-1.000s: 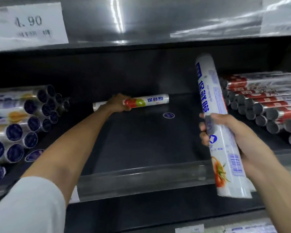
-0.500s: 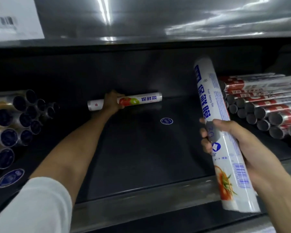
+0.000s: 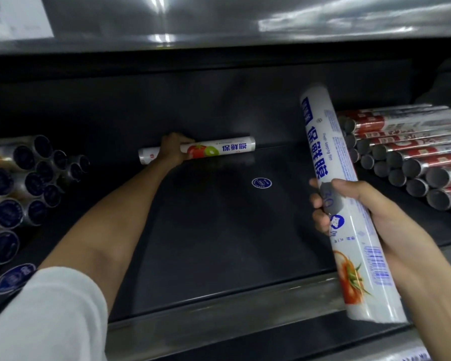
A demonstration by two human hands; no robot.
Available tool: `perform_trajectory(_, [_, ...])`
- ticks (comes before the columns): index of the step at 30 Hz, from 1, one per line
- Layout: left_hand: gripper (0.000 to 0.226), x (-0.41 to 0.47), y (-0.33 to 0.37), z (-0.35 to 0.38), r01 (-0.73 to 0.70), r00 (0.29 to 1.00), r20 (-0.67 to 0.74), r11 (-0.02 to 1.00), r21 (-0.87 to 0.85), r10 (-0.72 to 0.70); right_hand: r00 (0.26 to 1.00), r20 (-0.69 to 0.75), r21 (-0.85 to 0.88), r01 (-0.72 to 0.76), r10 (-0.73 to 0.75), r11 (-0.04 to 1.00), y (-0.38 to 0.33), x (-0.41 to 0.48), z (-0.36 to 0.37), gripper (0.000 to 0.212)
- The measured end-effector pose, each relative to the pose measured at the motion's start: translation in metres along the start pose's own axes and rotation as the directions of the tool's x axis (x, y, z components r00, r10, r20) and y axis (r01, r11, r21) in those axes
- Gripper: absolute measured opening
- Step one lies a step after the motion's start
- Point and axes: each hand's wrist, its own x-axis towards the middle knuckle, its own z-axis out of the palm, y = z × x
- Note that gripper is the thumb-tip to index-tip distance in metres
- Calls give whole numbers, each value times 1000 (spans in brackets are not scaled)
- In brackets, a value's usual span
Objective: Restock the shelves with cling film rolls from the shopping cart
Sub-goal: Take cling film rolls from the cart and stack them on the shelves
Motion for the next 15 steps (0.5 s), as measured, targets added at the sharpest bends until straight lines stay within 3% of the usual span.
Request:
perform_trajectory(7, [46, -5, 8, 0, -3, 1000, 25, 994, 109, 0, 1000, -14, 4, -11, 11, 1000, -1, -10, 6, 38])
perform_trajectory(15, [39, -66, 67, -44, -107, 994, 26, 987, 123, 104, 999, 24, -151, -26, 30, 988, -12, -14, 9, 38])
